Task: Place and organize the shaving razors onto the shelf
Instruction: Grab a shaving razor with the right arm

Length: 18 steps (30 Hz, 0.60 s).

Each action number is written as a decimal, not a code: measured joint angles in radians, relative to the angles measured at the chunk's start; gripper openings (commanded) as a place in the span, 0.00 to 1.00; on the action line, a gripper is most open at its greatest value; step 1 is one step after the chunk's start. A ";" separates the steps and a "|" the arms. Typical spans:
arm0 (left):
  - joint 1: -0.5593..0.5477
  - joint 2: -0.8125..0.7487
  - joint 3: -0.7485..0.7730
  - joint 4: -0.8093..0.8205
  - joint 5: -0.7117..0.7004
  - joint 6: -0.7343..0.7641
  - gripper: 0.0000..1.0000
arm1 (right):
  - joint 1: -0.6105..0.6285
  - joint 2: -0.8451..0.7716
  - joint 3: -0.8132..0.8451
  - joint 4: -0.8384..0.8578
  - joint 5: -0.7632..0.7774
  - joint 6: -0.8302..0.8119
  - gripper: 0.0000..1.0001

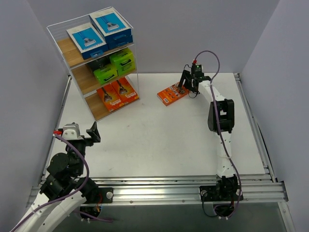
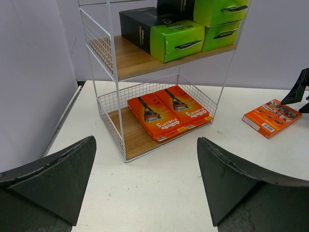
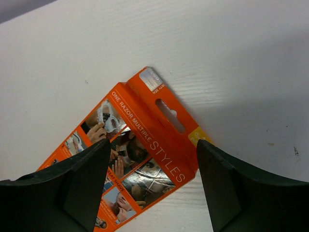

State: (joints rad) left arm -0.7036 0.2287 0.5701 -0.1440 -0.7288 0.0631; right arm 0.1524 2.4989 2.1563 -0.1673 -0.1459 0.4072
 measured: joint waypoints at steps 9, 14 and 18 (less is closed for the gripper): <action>0.005 0.000 0.000 0.000 0.013 0.000 0.94 | 0.033 0.003 -0.036 0.030 0.007 -0.050 0.47; 0.005 0.000 0.000 -0.002 0.023 0.000 0.94 | 0.088 0.003 -0.040 0.035 0.008 -0.069 0.35; 0.005 0.000 0.000 -0.002 0.024 0.000 0.94 | 0.143 -0.037 -0.123 0.088 0.014 -0.069 0.33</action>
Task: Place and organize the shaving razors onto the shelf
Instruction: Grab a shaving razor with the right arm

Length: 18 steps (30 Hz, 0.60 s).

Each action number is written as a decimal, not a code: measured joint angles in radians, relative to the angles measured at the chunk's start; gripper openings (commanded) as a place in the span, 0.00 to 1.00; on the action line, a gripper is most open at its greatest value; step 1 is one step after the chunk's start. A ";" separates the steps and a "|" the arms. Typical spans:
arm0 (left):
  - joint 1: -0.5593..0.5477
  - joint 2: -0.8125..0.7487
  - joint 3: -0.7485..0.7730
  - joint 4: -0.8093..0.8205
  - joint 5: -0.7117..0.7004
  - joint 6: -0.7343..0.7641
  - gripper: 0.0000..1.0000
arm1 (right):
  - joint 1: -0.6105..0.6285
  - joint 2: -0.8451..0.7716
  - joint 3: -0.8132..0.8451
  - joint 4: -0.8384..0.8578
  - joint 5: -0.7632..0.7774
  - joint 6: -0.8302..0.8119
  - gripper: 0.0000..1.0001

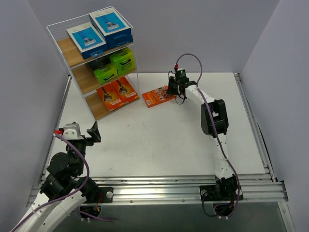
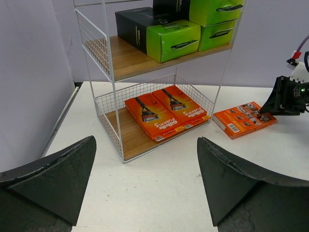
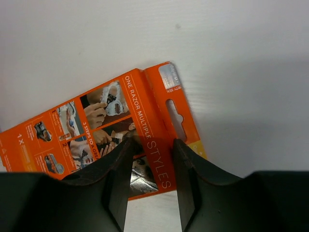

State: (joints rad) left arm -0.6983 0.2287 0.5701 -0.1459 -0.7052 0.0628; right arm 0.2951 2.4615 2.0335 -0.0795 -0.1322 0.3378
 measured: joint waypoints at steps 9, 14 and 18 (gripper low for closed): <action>0.000 0.004 0.000 -0.002 0.004 0.000 0.94 | 0.092 -0.244 -0.409 0.132 0.027 0.014 0.29; 0.000 0.005 0.000 -0.011 0.005 -0.001 0.94 | 0.171 -0.431 -0.707 0.235 -0.024 0.046 0.30; 0.000 0.007 0.001 -0.016 0.007 -0.002 0.94 | 0.266 -0.581 -0.929 0.322 -0.154 0.091 0.33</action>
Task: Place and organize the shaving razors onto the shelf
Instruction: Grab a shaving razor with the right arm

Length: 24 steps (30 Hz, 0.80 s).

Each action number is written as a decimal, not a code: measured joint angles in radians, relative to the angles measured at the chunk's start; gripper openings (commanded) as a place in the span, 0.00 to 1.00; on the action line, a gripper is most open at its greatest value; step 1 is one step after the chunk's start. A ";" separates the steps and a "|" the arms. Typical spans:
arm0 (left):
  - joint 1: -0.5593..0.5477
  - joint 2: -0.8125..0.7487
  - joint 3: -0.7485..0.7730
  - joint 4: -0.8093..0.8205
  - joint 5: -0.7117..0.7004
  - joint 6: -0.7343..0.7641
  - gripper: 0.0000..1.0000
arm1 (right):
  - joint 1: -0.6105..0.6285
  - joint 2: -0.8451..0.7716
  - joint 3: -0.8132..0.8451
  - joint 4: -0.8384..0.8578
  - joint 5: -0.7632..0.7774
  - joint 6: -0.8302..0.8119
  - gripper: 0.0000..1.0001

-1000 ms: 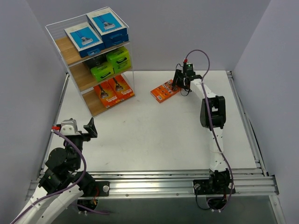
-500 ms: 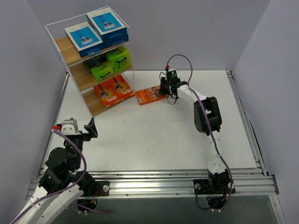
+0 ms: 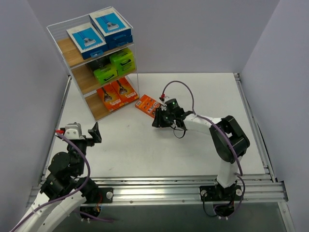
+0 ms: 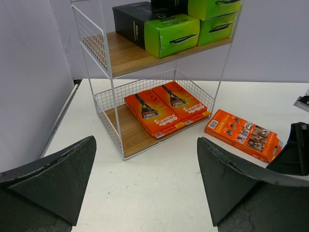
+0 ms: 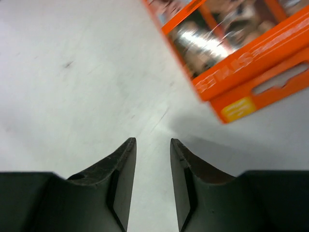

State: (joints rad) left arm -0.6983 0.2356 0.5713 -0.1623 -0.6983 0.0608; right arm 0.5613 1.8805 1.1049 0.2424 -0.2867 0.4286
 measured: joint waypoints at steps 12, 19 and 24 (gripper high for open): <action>0.000 0.007 0.000 -0.006 0.005 -0.001 0.94 | -0.154 -0.179 -0.075 0.076 -0.099 0.037 0.53; 0.000 0.019 0.000 -0.007 0.022 -0.003 0.94 | -0.260 -0.066 0.002 0.077 -0.152 -0.005 0.47; 0.000 0.025 0.000 -0.007 0.032 -0.006 0.94 | -0.288 0.057 0.071 0.077 -0.199 -0.038 0.47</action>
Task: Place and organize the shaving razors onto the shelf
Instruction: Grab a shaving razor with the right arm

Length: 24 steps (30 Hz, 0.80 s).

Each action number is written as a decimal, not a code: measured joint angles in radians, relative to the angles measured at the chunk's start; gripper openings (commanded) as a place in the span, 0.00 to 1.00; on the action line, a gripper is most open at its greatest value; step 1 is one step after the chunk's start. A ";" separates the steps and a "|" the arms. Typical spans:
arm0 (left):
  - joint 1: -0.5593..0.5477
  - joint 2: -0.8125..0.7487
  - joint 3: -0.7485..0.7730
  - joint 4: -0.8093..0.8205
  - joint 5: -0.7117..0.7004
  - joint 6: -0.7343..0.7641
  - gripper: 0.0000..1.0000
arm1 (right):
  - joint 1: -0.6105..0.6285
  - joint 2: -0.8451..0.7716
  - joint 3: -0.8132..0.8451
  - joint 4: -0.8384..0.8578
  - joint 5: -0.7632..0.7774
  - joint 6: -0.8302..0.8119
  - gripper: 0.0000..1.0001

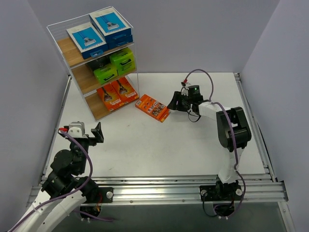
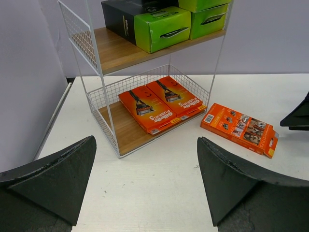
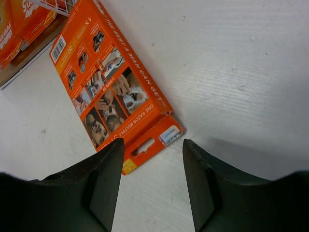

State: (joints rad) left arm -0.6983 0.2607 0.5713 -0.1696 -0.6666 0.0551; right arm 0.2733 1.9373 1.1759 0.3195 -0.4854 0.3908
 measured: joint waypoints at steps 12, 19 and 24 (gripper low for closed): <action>0.000 0.021 0.000 0.000 0.018 -0.011 0.94 | -0.019 0.187 0.089 0.135 -0.145 0.007 0.49; 0.000 0.023 0.000 0.000 0.028 -0.014 0.94 | -0.019 0.204 0.040 0.266 -0.202 0.058 0.40; 0.000 0.031 0.000 0.000 0.033 -0.018 0.94 | -0.019 0.203 -0.028 0.369 -0.229 0.092 0.38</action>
State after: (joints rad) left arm -0.6983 0.2916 0.5713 -0.1696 -0.6338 0.0376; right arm 0.2539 2.1407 1.1477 0.6884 -0.7143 0.4824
